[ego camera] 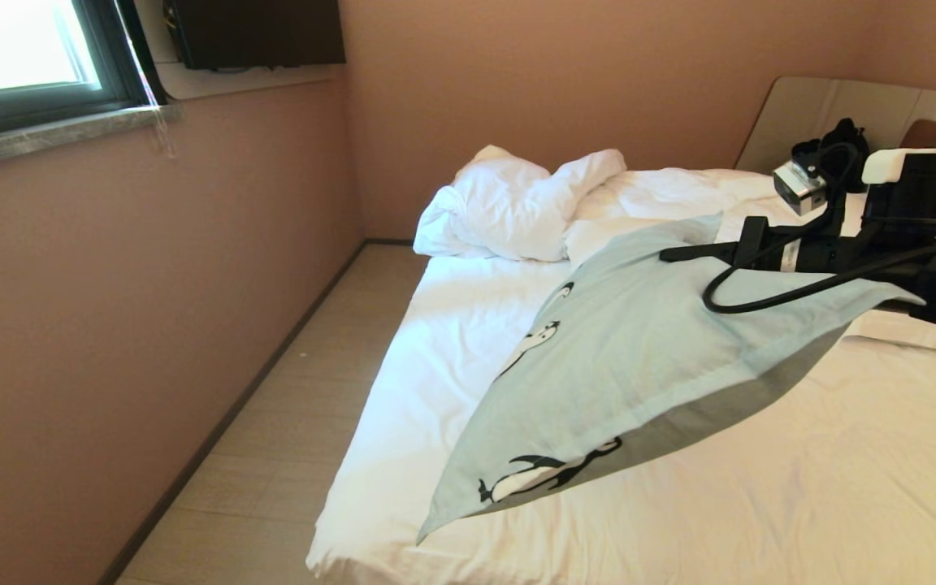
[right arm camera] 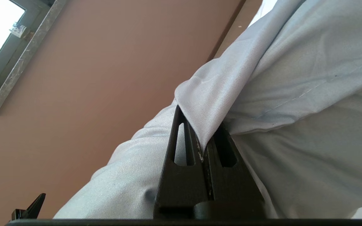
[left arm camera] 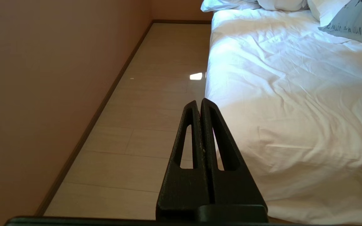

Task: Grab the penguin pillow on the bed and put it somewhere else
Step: Move to the head of the bed

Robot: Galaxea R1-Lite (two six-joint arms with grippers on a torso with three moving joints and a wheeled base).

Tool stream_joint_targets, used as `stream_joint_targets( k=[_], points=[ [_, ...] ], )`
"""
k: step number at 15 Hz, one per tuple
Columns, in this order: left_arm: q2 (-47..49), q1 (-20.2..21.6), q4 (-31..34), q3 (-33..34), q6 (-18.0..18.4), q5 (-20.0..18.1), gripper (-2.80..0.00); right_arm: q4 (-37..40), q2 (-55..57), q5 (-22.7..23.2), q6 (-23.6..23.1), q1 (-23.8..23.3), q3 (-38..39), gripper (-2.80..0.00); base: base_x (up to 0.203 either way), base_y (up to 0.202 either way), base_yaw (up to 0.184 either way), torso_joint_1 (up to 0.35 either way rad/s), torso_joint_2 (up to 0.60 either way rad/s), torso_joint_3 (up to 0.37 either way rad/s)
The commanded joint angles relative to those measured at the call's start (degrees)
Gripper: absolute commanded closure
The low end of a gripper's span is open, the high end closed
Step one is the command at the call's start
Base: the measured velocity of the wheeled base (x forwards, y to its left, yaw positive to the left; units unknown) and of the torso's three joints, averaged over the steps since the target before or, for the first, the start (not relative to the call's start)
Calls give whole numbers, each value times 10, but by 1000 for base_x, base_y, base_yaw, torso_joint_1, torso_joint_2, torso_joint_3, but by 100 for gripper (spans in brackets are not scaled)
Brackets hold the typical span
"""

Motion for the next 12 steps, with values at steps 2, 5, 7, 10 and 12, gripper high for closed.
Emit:
stream_joint_targets(
  k=[2,5,7,10,12],
  points=[
    [0,0,0,1,0,0,0,-6,4,3,3,-2,-2,0,0,0,0,0,0,0],
    [0,0,2,1,-2,1,0,-5,-4,3,3,-2,2,0,0,0,0,0,0,0],
    [0,0,2,1,-4,1,0,-4,-10,2,4,-5,3,0,2,-99,4,3,1,5],
    [0,0,2,1,-1,1,0,-4,-13,3,3,-17,2,0,0,-187,1,4,0,2],
    [0,0,2,1,0,1,0,-4,-14,4,4,-28,1,0,0,-201,1,4,2,-1]
  ],
)
